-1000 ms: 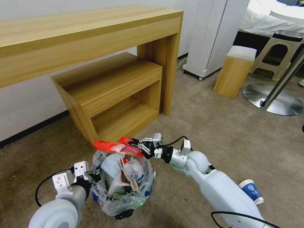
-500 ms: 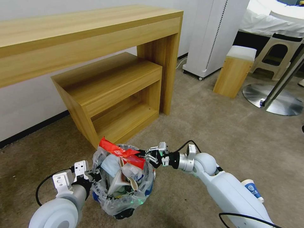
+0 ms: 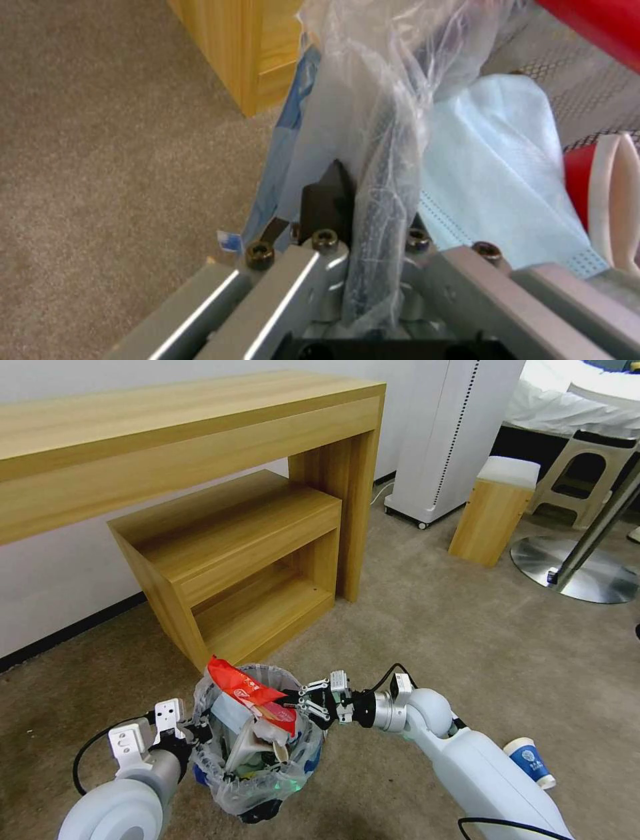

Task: Pick up the trash bin and place the garbage on the floor into it.

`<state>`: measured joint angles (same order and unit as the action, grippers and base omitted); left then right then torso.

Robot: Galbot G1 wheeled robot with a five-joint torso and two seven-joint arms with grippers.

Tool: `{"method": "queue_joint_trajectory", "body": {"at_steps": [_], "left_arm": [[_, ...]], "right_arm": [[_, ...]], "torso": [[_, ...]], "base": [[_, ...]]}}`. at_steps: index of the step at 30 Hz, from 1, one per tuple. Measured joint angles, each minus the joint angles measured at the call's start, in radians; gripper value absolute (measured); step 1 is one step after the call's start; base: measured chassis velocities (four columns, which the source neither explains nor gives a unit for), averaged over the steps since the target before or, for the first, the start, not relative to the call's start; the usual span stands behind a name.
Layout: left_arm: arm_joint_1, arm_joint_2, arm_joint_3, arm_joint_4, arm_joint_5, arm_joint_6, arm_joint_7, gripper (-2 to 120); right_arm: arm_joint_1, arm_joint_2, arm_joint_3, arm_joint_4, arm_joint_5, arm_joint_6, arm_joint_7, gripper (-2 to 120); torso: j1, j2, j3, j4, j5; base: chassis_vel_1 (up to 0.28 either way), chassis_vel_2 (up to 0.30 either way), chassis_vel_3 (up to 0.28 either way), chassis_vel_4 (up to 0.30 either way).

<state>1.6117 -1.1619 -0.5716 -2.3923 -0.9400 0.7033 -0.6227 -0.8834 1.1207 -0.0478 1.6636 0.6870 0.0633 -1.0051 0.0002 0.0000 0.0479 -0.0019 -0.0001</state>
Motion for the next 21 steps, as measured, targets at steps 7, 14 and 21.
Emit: {"method": "queue_joint_trajectory", "body": {"at_steps": [7, 14, 21], "left_arm": [[0.008, 0.004, -0.008, -0.007, 0.0, 0.0, 0.001, 1], [0.01, 0.005, -0.008, -0.007, 0.0, 0.0, 0.003, 1], [0.006, 0.005, -0.005, -0.006, 0.001, 0.0, 0.005, 1]], "right_arm": [[-0.01, -0.015, 0.006, 0.033, 0.04, 0.005, 0.002, 0], [-0.022, -0.028, 0.023, 0.058, 0.055, 0.017, 0.003, 0], [-0.028, -0.041, 0.039, 0.071, 0.069, 0.021, 0.003, 0]], "torso": [[0.0, 0.0, 0.0, 0.0, 0.0001], [0.0, 0.0, 0.0, 0.0, 0.0002], [0.0, 0.0, 0.0, 0.0, 0.0002]], "base": [[0.0, 0.0, 0.0, 0.0], [0.0, 0.0, 0.0, 0.0], [0.0, 0.0, 0.0, 0.0]]}}
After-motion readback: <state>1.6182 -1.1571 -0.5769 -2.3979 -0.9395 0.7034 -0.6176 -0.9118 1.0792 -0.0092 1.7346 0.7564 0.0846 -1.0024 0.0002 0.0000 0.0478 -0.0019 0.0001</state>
